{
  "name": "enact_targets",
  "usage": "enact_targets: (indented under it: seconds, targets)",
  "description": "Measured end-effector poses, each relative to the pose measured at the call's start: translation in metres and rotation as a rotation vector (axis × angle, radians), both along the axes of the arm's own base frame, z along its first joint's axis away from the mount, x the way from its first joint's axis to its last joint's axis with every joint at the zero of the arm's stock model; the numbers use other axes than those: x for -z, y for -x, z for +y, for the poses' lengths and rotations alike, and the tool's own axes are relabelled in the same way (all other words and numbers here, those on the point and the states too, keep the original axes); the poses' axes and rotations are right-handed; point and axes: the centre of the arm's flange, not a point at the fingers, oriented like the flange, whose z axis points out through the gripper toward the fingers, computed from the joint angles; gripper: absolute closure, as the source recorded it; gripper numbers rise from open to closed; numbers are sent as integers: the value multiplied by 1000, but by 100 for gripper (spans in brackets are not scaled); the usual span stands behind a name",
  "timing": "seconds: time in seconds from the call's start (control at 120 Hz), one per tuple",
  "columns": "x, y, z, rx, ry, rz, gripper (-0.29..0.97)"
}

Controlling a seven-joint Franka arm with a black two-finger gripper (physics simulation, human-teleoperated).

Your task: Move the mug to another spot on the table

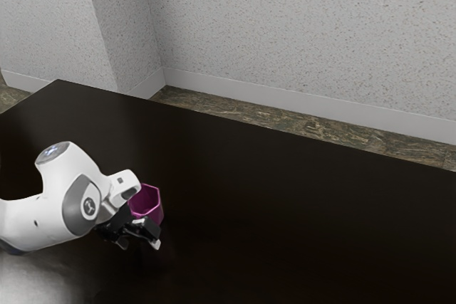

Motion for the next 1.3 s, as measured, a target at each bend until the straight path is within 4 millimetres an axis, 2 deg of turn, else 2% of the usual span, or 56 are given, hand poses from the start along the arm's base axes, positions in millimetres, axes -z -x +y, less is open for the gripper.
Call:
enact_targets:
  seconds: [0.158, 0.45, 0.675, 0.842, 0.942, 1.008, 1.108, 1.217, 1.3]
  targets:
    - [-8, 2, -2, -31, 11, -4, 1]
    - [-42, 0, 4, -84, 30, -60, 0]
    - [-69, -7, 25, -123, 9, -117, 0]
    - [-91, -23, 34, -85, -43, -160, 0]
    - [-116, -42, 47, -56, -85, -199, 0]
    - [-136, -57, 70, -74, -89, -214, 0]
    - [-174, -98, 86, -10, -146, -221, 0]
    - [-219, -158, 103, 30, -174, -199, 0]
    - [-246, -186, 110, 48, -184, -163, 0]
